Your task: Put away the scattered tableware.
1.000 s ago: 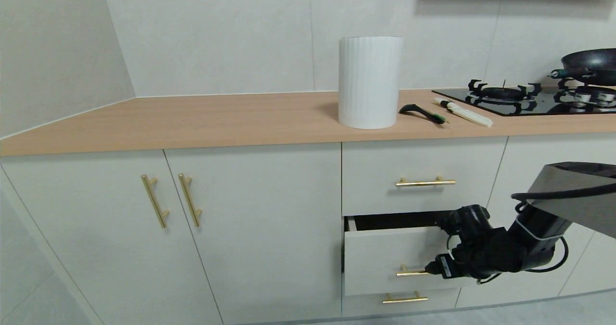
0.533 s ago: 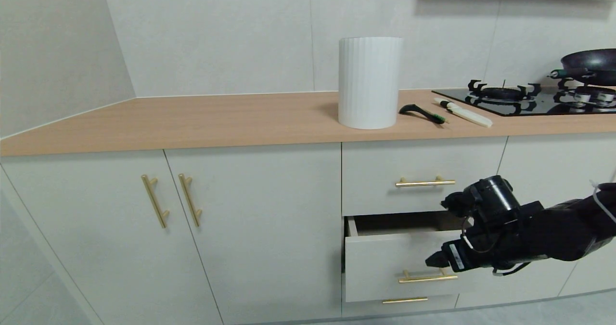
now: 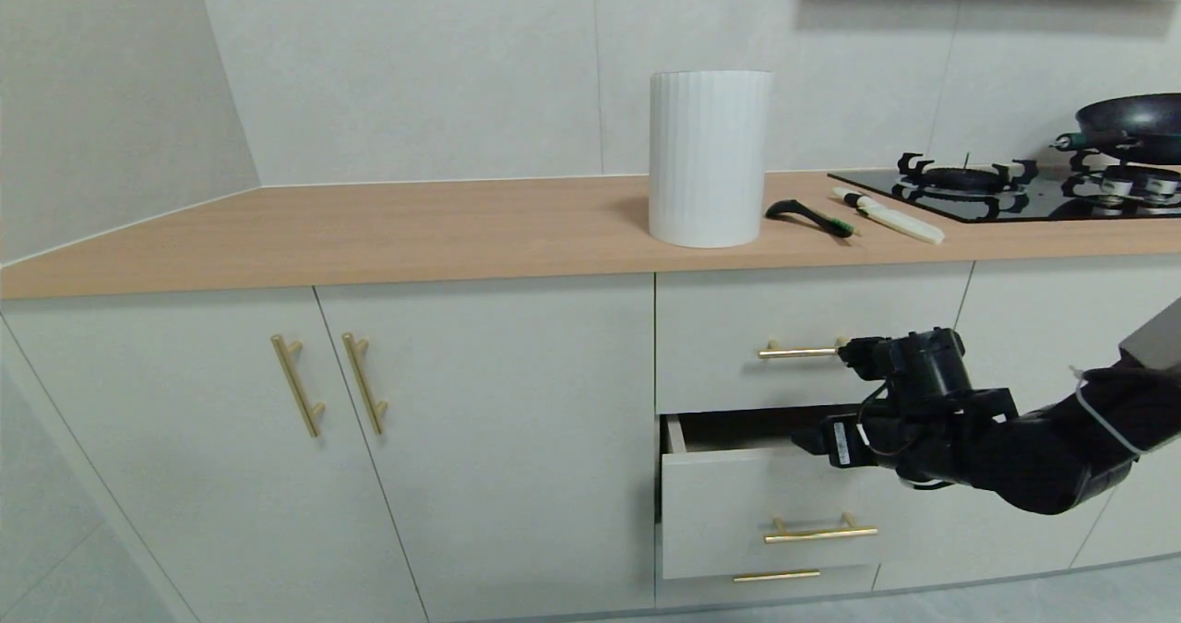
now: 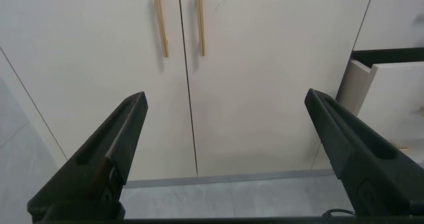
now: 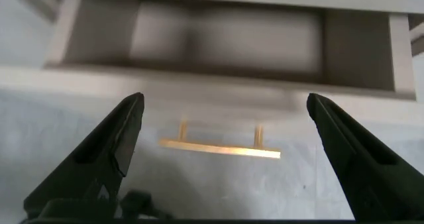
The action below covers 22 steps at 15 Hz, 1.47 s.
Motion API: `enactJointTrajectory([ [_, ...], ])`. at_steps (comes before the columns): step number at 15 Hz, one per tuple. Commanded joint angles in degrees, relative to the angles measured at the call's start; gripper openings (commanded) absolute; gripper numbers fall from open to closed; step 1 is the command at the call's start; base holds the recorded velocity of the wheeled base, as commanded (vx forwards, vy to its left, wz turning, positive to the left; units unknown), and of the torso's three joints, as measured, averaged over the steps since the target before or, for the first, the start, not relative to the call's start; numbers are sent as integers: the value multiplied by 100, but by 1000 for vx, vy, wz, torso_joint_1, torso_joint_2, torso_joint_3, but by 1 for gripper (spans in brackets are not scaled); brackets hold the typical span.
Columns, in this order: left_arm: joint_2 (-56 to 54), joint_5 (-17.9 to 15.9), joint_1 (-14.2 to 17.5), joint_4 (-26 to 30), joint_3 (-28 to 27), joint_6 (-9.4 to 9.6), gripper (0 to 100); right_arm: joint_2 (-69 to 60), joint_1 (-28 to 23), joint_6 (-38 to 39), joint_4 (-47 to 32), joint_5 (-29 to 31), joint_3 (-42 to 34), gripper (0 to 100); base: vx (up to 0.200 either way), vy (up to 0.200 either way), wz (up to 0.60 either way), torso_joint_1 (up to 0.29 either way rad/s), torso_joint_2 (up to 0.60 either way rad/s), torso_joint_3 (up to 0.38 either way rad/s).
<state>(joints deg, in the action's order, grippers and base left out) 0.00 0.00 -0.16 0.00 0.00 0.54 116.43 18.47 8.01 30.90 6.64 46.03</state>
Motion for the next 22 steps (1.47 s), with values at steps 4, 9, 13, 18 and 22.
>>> enactJointTrajectory([
  [4, 0, 0, 7, 0, 0, -1, 100, 1031, -230, 140, 1436, 30, -6, 100, 0, 0, 0, 0, 0, 0],
  [9, 0, 0, -2, 0, 0, -1, 100, 1215, -300, 166, 1700, 127, -24, 100, 0, 0, 0, 0, 0, 0],
  [13, 0, 0, -2, 0, 0, -1, 100, 934, -274, 140, 961, 74, -50, 100, 0, 0, 0, 0, 0, 0],
  [18, 0, 0, 7, 0, 0, -1, 100, 486, -265, 140, 197, 56, -33, 100, 0, 0, 0, 0, 0, 0],
  [22, 0, 0, -2, 0, 0, -1, 100, -77, -195, -45, -955, -216, -15, 100, 0, 0, 0, 0, 0, 0],
])
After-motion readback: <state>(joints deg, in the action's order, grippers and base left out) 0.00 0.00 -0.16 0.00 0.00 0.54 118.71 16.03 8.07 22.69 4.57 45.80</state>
